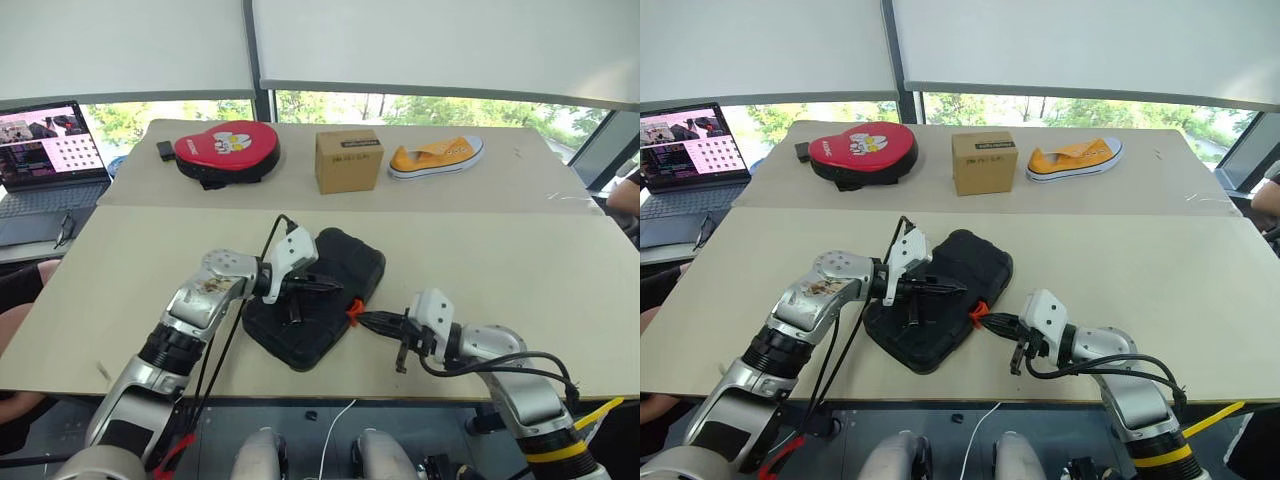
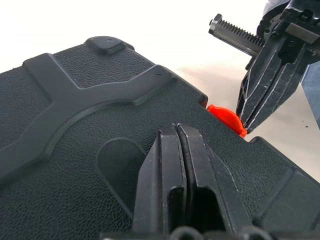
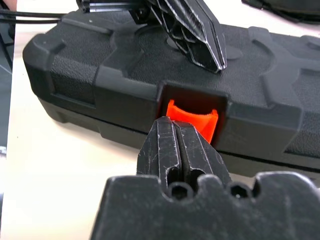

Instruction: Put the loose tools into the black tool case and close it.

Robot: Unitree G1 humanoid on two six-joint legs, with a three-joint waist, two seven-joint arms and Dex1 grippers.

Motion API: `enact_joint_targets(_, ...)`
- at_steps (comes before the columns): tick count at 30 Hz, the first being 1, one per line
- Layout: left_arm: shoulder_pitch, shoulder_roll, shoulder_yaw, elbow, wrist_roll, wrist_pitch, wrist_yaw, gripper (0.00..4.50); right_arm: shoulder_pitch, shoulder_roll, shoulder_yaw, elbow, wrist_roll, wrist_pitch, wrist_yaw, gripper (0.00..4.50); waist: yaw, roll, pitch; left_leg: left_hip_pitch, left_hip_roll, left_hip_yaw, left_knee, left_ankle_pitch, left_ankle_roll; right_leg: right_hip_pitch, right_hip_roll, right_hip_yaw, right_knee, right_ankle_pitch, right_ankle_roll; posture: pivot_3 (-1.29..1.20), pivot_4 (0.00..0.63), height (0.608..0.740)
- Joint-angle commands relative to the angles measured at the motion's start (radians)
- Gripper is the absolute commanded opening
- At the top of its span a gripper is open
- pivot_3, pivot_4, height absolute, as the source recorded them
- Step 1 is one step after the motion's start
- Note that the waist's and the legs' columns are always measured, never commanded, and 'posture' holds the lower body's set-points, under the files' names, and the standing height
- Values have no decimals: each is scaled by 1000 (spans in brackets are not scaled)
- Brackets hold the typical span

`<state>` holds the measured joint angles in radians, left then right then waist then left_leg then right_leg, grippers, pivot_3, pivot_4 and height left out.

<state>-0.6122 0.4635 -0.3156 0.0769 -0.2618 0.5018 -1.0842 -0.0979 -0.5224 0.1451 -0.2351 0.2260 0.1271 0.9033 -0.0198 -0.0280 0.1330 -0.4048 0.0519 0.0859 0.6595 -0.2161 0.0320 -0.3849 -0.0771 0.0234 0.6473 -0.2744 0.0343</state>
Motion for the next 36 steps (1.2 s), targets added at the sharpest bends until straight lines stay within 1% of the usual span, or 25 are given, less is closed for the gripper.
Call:
enact_joint_targets(1, 55, 17, -54, 60, 40, 62, -5, 109, -27, -3, 4, 5, -27, -8, -21, 0, 0, 0, 0, 0, 0, 0, 0, 0, 0, 0, 0, 0, 0, 0, 0, 0, 150, 740)
enact_joint_targets(3, 56, 18, -55, 58, 39, 64, -5, 109, -22, -32, 8, -9, -22, 49, -1, 0, 0, 0, 0, 0, 0, 0, 0, 0, 0, 0, 0, 1, 0, 0, 0, 0, 150, 740)
enact_joint_targets(5, 58, 19, -55, 56, 39, 66, -4, 109, -18, -52, 9, -14, -23, 63, 12, 0, 1, 0, 0, 0, 0, 0, 0, 0, 0, 0, 0, 1, 0, 0, 0, 0, 150, 740)
enact_joint_targets(9, 65, 21, -58, 51, 41, 70, -4, 109, -26, -52, 24, -4, -35, 57, 10, 0, 2, 0, 0, 0, 0, 1, -1, 0, 0, -1, 0, 2, 0, 0, -1, 0, 150, 740)
enact_joint_targets(13, 64, 22, -57, 49, 41, 73, -2, 109, -54, -14, 24, 13, -22, 34, -8, 0, 2, 0, 0, 0, 0, 1, -1, 0, 0, -1, 0, 2, 0, 0, -1, 0, 150, 740)
enact_joint_targets(21, 65, 37, -67, 56, 46, 81, -10, 109, -90, 8, 27, 44, -23, 4, 17, 0, -3, 0, 0, 0, 0, 0, -1, 0, 0, -2, 2, 4, 0, 0, -1, 0, 150, 740)
enact_joint_targets(26, 74, 53, -99, 63, 72, 114, -6, 109, -111, 31, 37, 58, -34, 2, 13, 0, -11, 0, 0, 1, 0, 0, -1, 0, 0, -2, 2, 4, 0, 0, -1, 0, 150, 740)
enact_joint_targets(32, 91, 62, -112, 48, 76, 116, -4, 109, -133, 63, 48, 51, -23, 11, 13, 0, -20, -1, -1, 4, 0, 0, -2, 0, 0, -1, 4, 8, 0, 1, -2, 0, 150, 740)
enact_joint_targets(36, 105, 57, -87, 20, 53, 133, 18, 109, -123, 89, 59, 50, -16, 22, 11, 0, -23, -5, -3, 8, -1, 0, -7, 0, 0, -1, 6, 14, 0, 1, -2, 0, 150, 740)
